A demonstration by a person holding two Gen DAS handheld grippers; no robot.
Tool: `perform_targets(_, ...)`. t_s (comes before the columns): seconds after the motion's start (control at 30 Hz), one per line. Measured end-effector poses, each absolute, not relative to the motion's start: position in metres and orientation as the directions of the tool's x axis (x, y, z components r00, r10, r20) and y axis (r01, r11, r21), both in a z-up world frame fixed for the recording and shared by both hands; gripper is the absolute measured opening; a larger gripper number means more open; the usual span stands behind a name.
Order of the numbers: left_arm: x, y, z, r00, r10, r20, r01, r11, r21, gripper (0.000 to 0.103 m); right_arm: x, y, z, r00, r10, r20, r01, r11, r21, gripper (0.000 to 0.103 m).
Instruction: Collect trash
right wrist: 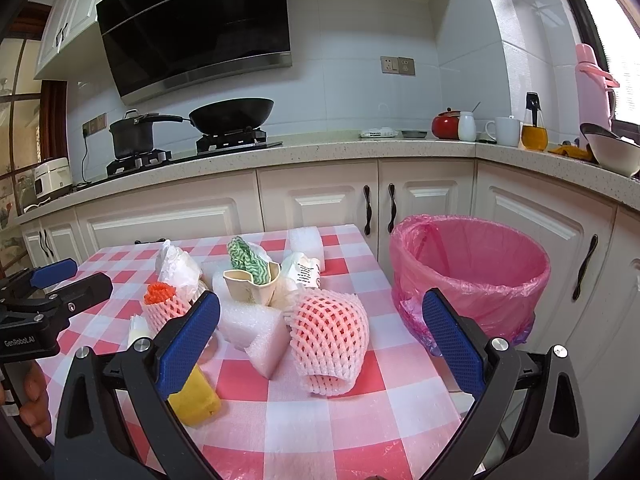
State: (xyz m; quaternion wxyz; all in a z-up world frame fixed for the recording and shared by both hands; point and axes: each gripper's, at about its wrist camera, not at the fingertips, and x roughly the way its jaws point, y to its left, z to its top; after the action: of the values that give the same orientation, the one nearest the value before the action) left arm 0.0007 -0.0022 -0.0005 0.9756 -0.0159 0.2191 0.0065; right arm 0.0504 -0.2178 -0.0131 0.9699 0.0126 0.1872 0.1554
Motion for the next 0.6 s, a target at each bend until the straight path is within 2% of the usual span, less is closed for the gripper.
perform_targets(0.6,0.0017,0.0005,-0.0047,0.904,0.005,-0.428,-0.020,0.999,-0.031,0.098,0.0517,-0.2184,-0.0140,0.881,0.307,-0.360,-0.297,0.951,0.084,0.095)
